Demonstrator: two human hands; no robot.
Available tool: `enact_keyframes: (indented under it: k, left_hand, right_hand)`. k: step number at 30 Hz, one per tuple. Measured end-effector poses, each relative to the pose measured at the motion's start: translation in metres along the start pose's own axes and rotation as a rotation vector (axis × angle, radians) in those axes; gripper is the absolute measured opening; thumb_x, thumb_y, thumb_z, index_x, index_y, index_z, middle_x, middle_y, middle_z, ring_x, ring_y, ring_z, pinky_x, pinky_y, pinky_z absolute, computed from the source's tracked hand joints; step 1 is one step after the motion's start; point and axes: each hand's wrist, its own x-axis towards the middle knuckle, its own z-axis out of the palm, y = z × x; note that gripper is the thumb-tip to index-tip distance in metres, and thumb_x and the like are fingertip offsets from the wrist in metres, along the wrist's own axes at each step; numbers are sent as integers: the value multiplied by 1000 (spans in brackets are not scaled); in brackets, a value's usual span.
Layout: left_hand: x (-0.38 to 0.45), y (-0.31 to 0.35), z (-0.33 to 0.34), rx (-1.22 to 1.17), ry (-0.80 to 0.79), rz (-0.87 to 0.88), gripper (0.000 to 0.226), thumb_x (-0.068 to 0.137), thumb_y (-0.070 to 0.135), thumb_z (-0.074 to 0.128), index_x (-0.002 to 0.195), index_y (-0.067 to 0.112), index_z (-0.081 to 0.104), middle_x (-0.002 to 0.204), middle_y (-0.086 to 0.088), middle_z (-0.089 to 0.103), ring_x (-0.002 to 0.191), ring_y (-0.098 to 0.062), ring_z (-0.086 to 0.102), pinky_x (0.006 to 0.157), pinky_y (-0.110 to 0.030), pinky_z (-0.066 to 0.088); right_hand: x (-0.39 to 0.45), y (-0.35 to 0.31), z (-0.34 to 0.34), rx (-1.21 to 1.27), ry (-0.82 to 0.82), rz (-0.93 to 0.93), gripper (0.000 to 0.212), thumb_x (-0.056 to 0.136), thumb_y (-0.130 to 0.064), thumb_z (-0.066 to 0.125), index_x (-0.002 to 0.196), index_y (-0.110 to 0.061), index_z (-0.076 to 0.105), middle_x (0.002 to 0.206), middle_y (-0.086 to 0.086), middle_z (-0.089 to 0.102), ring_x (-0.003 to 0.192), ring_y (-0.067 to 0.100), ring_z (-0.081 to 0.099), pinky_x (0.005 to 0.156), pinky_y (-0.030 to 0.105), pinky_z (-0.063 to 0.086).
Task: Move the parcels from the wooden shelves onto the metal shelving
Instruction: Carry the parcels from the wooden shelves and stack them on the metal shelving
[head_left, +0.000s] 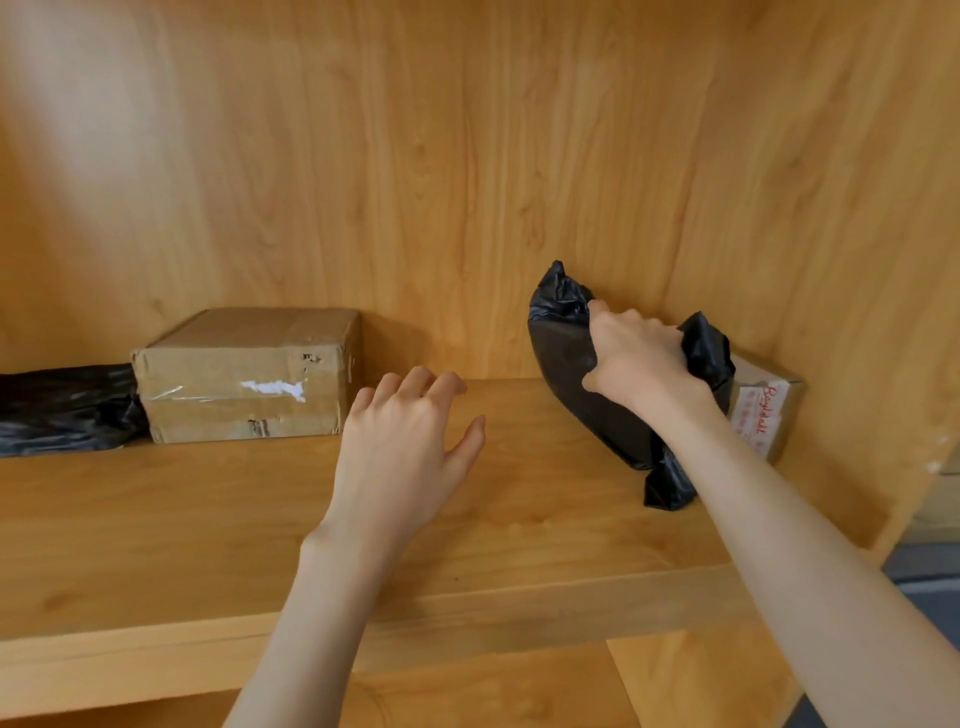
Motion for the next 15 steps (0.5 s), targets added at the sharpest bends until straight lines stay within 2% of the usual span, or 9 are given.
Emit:
enact_keyframes:
  k: [3, 6, 7, 9, 11, 13, 15]
  left_hand:
    - [4, -8, -10, -26, 34, 26, 41, 82, 45, 55, 108, 14, 64, 92, -3, 64, 81, -27, 60, 69, -37, 50]
    - [12, -21, -27, -32, 71, 92, 63, 79, 49, 62, 129, 13, 51, 115, -10, 55, 98, -32, 51, 80, -45, 47]
    - [16, -25, -34, -19, 79, 103, 74, 73, 51, 65, 135, 14, 46, 124, -13, 50, 105, -33, 47, 86, -46, 44]
    - [26, -34, -49, 48, 105, 135, 92, 64, 54, 69, 141, 16, 38, 138, -16, 40, 117, -36, 40, 92, -47, 40]
    - [35, -43, -66, 76, 115, 189, 98, 63, 63, 66, 144, 19, 34, 145, -14, 34, 125, -34, 34, 98, -46, 36]
    - [42, -51, -83, -67, 97, 161, 97, 64, 74, 58, 144, 26, 32, 147, -5, 31, 130, -26, 29, 102, -38, 29]
    - [48, -55, -100, -350, 9, -16, 91, 64, 80, 51, 142, 37, 33, 146, 7, 30, 132, -16, 26, 102, -33, 25]
  right_hand:
    - [-8, -1, -5, -17, 132, -162, 74, 88, -18, 66, 148, -15, 22, 111, 12, 62, 101, 35, 60, 71, 37, 37]
    - [-19, -14, -16, -104, 344, -345, 83, 90, -25, 65, 152, -20, 11, 111, 7, 61, 95, 31, 63, 65, 33, 34]
    - [-22, -19, -18, -135, 401, -408, 85, 87, -24, 68, 152, -20, 13, 107, 7, 61, 90, 30, 63, 61, 33, 36]
    - [-25, -26, -18, -182, 497, -539, 92, 73, -13, 81, 149, -14, 30, 91, 8, 63, 75, 29, 63, 52, 33, 42]
    - [-25, -30, -15, -187, 603, -631, 96, 60, -2, 86, 144, -11, 40, 81, 8, 61, 65, 27, 60, 49, 34, 46]
    - [-26, -33, -11, -195, 646, -719, 96, 61, 3, 83, 145, -11, 38, 84, 7, 61, 66, 25, 58, 52, 35, 48]
    - [-29, -36, -9, -187, 679, -788, 98, 63, 5, 81, 146, -11, 32, 89, 7, 61, 69, 25, 58, 54, 36, 49]
